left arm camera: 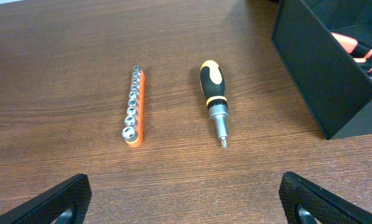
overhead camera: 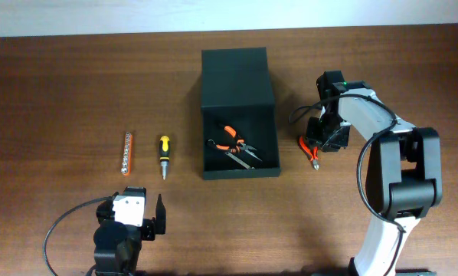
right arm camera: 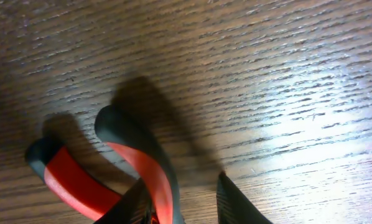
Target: Pack container
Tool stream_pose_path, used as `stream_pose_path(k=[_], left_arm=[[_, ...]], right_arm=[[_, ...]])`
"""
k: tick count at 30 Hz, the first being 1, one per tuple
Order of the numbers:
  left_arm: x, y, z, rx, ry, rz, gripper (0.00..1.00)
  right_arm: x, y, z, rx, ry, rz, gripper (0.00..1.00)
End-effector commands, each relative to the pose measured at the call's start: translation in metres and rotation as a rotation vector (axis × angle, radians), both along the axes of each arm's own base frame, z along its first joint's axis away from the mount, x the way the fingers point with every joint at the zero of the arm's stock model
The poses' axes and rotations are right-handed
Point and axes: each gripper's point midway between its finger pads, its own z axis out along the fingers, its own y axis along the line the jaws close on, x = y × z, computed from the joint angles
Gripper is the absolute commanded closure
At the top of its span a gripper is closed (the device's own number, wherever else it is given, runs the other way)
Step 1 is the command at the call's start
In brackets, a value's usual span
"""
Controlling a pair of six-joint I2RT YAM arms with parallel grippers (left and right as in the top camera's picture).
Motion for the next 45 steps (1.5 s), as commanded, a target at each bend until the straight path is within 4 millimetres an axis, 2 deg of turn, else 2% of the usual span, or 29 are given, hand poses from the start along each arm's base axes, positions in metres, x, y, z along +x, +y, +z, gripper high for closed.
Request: stream_pose_path(k=[1,7,19,29,43,45], left_arm=[[0.0008,0.0013,0.0090,-0.003,-0.022,0.011,0.01],[0.0008,0.0012,0.0090,-0.004,-0.022,0.011,0.01],[0.0008,0.0012,0.0090,-0.003,-0.022,0.011,0.01],[0.0008,0.0012,0.0090,-0.003,-0.022,0.011,0.01],[0.0008,0.0012,0.0090,-0.004,-0.022,0.011,0.01],[0.0008,0.0012,0.0090,-0.003,-0.022,0.011,0.01]], right_arm=[[-0.0063,-0.0035,-0.0030,-0.030,0.014,0.006,0.75],[-0.0063,-0.0035,-0.0030,-0.030,0.014,0.006,0.80],[-0.0063,-0.0035,-0.0030,-0.030,0.014,0.006,0.81],[-0.0062,-0.0035,-0.0030,-0.030,0.013,0.006,0.90],[-0.0057,-0.0034,-0.0026,-0.030,0.012,-0.009,0.91],[-0.0045,-0.0034,-0.0018,-0.031,0.009,-0.009,0.95]])
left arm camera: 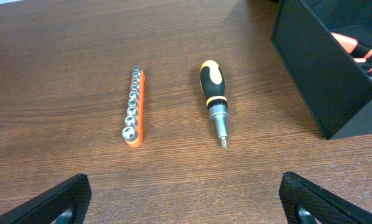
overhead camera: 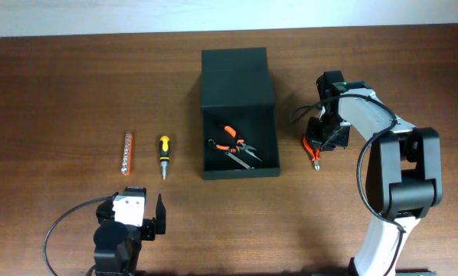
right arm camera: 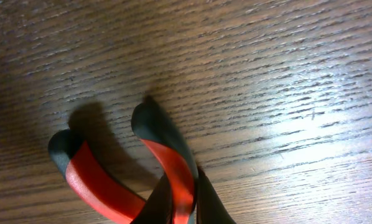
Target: Pack container
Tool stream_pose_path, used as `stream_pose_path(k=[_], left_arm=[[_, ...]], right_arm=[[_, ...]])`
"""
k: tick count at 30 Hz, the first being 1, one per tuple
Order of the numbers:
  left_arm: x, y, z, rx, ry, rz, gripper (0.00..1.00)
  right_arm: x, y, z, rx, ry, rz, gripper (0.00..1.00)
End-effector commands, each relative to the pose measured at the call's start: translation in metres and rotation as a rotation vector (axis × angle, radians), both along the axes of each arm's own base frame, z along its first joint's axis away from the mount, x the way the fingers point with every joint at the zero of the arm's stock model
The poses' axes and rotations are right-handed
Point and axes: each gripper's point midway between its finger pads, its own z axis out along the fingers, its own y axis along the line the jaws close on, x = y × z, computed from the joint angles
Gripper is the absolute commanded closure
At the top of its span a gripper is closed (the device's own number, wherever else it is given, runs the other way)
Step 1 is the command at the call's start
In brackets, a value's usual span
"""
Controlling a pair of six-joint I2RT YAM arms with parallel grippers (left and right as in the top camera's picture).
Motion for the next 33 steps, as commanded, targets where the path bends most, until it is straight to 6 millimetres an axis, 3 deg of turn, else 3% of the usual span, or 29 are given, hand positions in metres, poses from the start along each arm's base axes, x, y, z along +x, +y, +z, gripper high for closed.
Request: stream_pose_path(k=[1,11,20,25,28,33], left_arm=[[0.001,0.001,0.009,-0.004,-0.022,0.011,0.01],[0.001,0.001,0.009,-0.003,-0.022,0.011,0.01],[0.001,0.001,0.009,-0.003,-0.022,0.011,0.01],[0.001,0.001,0.009,-0.003,-0.022,0.011,0.01],[0.001,0.001,0.009,-0.003,-0.022,0.011,0.01],[0.001,0.001,0.009,-0.003,-0.022,0.011,0.01]], right_arm=[[-0.004,-0.003,-0.001,-0.029,0.006,-0.005,0.96],[0.017,-0.005,0.020,-0.044,-0.045,-0.006,0.96],[0.043,-0.008,0.063,-0.068,-0.106,-0.003,0.96],[0.064,-0.006,0.099,-0.062,-0.183,0.036,0.96],[0.077,-0.003,0.131,-0.053,-0.240,0.075,0.96],[0.086,0.008,0.176,-0.048,-0.314,0.146,0.96]])
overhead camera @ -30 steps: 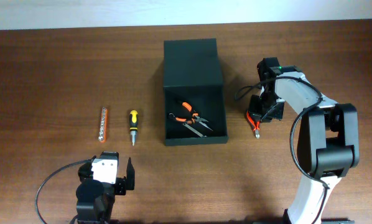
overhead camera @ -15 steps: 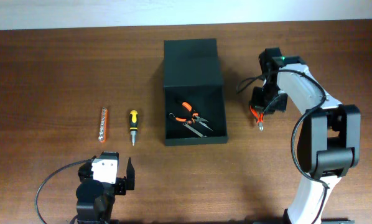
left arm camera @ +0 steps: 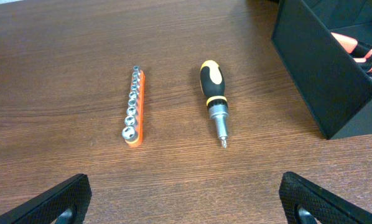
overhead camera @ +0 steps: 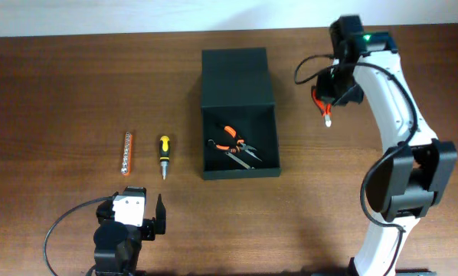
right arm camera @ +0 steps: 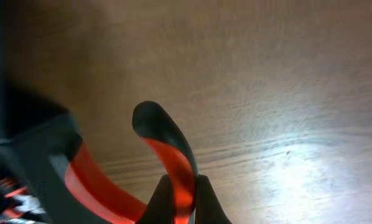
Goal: Pack container
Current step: 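Lift the red pliers and carry them left over the green box, then lower the red pliers into the box and open the right gripper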
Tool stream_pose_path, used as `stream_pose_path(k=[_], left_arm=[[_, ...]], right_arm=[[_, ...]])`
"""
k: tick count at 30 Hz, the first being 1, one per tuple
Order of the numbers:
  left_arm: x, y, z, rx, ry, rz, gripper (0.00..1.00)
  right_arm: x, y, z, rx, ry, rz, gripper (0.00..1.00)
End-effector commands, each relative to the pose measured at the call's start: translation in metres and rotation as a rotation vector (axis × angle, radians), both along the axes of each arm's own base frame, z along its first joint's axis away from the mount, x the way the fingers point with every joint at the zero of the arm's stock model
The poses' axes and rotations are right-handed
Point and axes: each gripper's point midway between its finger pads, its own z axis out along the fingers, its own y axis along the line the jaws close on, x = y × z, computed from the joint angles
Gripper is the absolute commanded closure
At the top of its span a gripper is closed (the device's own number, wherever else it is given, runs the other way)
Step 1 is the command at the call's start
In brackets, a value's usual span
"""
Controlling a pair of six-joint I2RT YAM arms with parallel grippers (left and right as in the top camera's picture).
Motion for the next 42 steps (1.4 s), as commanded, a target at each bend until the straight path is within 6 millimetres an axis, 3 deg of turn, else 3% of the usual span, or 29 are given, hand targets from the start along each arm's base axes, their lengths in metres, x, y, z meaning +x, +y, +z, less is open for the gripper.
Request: stream_pose_path(k=[1,6,8,16,23,28,35,42], left_arm=[[0.001,0.001,0.009,-0.003,-0.021,0.011,0.01],[0.001,0.001,0.009,-0.003,-0.021,0.011,0.01],[0.001,0.001,0.009,-0.003,-0.021,0.011,0.01],[0.001,0.001,0.009,-0.003,-0.021,0.011,0.01],[0.001,0.001,0.009,-0.003,-0.021,0.011,0.01],[0.001,0.001,0.009,-0.003,-0.021,0.011,0.01],[0.001,0.001,0.009,-0.003,-0.021,0.011,0.01],[0.001,0.001,0.009,-0.003,-0.021,0.011,0.01]], right_arm=[[0.012,0.014,0.040,-0.009,-0.093,0.093,0.96],[0.015,0.046,0.076,-0.008,-0.172,0.203,0.96],[0.014,0.070,0.085,-0.002,-0.199,0.259,0.96],[-0.014,0.136,0.085,-0.027,-0.178,0.538,0.96],[-0.039,0.169,0.081,-0.052,-0.142,0.727,0.96],[-0.048,0.178,0.071,-0.056,-0.108,0.768,0.96],[-0.054,0.178,0.019,-0.055,-0.017,0.775,0.96],[-0.048,0.191,-0.003,-0.004,-0.036,0.783,0.95]])
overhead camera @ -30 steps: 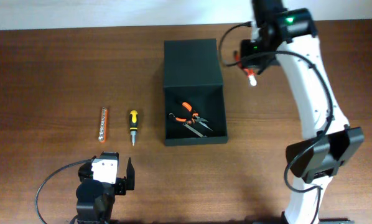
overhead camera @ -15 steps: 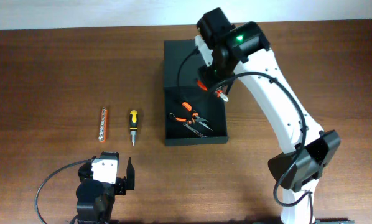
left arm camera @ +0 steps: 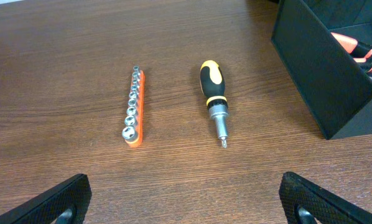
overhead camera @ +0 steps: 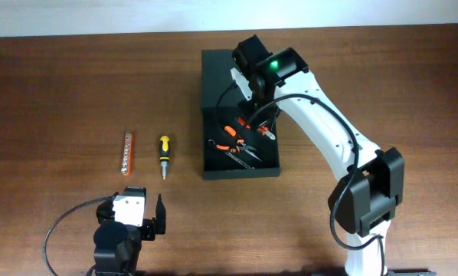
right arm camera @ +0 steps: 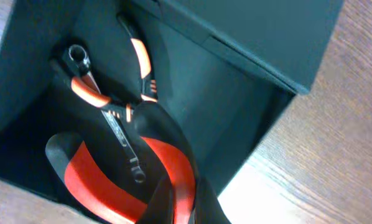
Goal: Pack container
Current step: 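Lower the red pliers into the box and open the right gripper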
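The black box [overhead camera: 240,174] stands open in the middle of the table, its lid [overhead camera: 235,77] folded back. Orange-handled pliers [overhead camera: 230,136] and a wrench [right arm camera: 120,130] lie inside. My right gripper [overhead camera: 261,126] hangs over the box's open part, shut on one handle of the red-and-black pliers [right arm camera: 167,165]. In the right wrist view the gripper [right arm camera: 183,202] pinches that handle above the box floor. A yellow-black screwdriver [left arm camera: 214,102] and an orange socket rail [left arm camera: 134,107] lie left of the box. My left gripper [left arm camera: 186,205] is open near the front edge, nothing in it.
The box's near wall [left arm camera: 316,74] rises to the right of the screwdriver [overhead camera: 164,156] and socket rail [overhead camera: 126,153]. The right arm reaches across from the front right of the table. Bare wood surrounds the box.
My right gripper, still holding the red pliers, has moved from above the table at the back right to over the open box. The left arm has not moved.
My right gripper stood open around a handle of the red pliers lying right of the box. Then it was shut on that handle. Later it held the pliers up at the back right, and now over the box.
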Tool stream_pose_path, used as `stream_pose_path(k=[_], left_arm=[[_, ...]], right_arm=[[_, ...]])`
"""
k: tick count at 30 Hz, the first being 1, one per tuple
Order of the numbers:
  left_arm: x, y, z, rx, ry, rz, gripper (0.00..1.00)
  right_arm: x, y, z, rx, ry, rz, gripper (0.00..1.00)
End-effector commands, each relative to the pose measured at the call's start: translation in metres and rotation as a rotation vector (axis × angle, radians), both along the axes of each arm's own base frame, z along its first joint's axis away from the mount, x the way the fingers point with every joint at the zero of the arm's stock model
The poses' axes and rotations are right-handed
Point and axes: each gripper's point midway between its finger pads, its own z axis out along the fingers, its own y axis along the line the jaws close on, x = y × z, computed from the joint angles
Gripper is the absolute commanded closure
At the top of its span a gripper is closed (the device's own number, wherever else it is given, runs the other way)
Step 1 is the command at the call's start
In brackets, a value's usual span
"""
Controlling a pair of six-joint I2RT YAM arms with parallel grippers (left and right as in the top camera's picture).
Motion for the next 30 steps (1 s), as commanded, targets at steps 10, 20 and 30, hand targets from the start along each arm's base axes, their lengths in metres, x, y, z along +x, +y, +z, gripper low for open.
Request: stream_pose_path(k=[10,20,30], left_arm=[[0.001,0.001,0.009,-0.004,-0.022,0.011,0.01],[0.001,0.001,0.009,-0.003,-0.022,0.011,0.01],[0.001,0.001,0.009,-0.003,-0.022,0.011,0.01]], right_arm=[[0.015,0.016,-0.015,0.050,-0.023,-0.032,0.94],[0.014,0.015,-0.053,0.005,0.054,-0.033,0.94],[0.013,0.016,-0.085,-0.021,0.107,-0.033,0.94]])
